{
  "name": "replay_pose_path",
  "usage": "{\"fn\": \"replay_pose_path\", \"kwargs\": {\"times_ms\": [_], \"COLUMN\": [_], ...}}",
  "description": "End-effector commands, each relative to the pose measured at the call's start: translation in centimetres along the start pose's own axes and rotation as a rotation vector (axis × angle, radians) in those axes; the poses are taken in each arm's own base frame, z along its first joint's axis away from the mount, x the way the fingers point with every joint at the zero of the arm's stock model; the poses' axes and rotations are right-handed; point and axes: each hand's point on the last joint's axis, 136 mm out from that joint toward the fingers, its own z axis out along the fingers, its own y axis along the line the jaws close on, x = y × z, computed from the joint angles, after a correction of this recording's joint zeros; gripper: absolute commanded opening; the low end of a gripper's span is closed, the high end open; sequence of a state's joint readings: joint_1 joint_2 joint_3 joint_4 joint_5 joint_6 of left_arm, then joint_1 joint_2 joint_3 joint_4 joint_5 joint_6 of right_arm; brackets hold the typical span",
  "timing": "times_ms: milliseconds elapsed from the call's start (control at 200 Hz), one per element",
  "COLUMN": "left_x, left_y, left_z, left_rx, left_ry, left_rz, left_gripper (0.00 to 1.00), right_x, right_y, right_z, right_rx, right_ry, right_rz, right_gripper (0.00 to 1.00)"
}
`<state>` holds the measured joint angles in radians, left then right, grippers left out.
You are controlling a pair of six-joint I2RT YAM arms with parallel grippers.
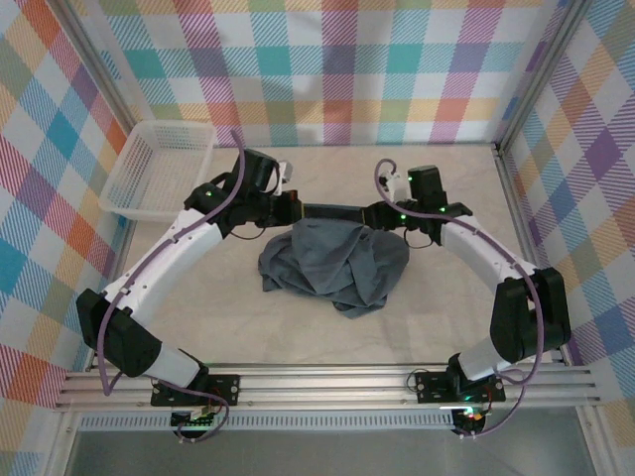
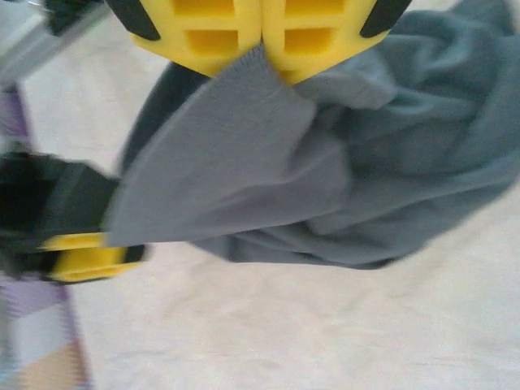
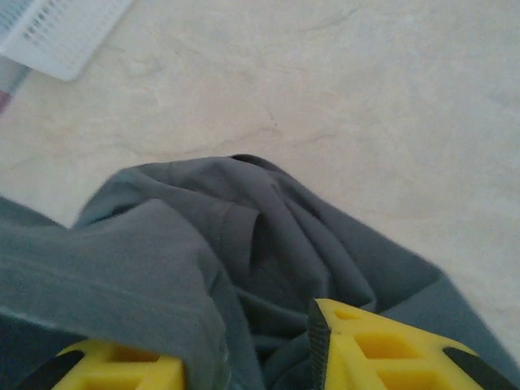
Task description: Fold the inside-out t-shirt
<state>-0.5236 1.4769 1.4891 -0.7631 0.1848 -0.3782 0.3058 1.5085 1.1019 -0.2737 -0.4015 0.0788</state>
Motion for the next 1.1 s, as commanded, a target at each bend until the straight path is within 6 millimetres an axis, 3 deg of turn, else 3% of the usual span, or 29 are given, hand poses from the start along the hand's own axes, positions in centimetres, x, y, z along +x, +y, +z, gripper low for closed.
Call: {"fn": "replay_pose_path", "kwargs": {"times_ms": [0, 145, 290, 370, 455, 540, 590, 650, 720, 830, 885, 950, 1095], "left_x": [0.3, -1.0, -1.8, -2.3, -2.5, -2.6, -2.6, -2.2, -1.1, 2.9, 4.5, 4.9, 3.4], "left_y": [3.7, 2.3, -2.8, -5.2, -7.6, -10.5, -12.4, -14.9, -18.3, -23.4, -23.9, -23.2, -20.7], "left_z": [-0.9, -1.0, -0.1, 0.4, 0.4, 0.3, 0.4, 1.0, 2.2, 5.3, 7.0, 8.0, 6.0], "left_rx": [-0.117, -0.021, 0.256, 0.380, 0.437, 0.475, 0.506, 0.534, 0.550, 0.541, 0.480, 0.417, 0.323], "left_ry": [-0.002, -0.040, -0.001, 0.016, 0.013, 0.007, 0.000, 0.001, 0.013, 0.081, 0.107, 0.098, -0.025], "left_rz": [0.048, 0.006, -0.049, -0.093, -0.068, -0.025, -0.012, -0.006, 0.037, 0.170, 0.235, 0.273, 0.373], "left_gripper": [0.00, 0.00, 0.00, 0.00, 0.00, 0.00, 0.00, 0.00, 0.00, 0.00, 0.01, 0.13, 0.38], "right_x": [1.0, 1.5, 0.8, -0.1, -1.3, -2.1, -2.4, -3.2, -4.5, -5.7, -5.5, -5.1, -3.6], "right_y": [2.1, 2.7, 4.2, 3.8, 2.4, -0.6, -1.9, -2.0, -1.4, -1.6, -2.3, -2.8, -2.8], "right_z": [-0.8, -1.0, -2.1, -3.5, -5.8, -9.3, -11.7, -14.5, -17.5, -21.5, -22.8, -23.4, -21.9], "right_rx": [-0.116, -0.182, -0.241, -0.192, -0.081, 0.127, 0.232, 0.291, 0.328, 0.433, 0.507, 0.561, 0.548], "right_ry": [0.072, 0.117, 0.108, 0.056, -0.041, -0.158, -0.224, -0.310, -0.418, -0.551, -0.572, -0.573, -0.508], "right_rz": [0.102, 0.154, 0.201, 0.237, 0.279, 0.391, 0.459, 0.472, 0.439, 0.407, 0.403, 0.382, 0.262], "right_gripper": [0.28, 0.08, 0.06, 0.19, 0.25, 0.48, 0.50, 0.54, 0.60, 0.63, 0.65, 0.67, 0.70]}}
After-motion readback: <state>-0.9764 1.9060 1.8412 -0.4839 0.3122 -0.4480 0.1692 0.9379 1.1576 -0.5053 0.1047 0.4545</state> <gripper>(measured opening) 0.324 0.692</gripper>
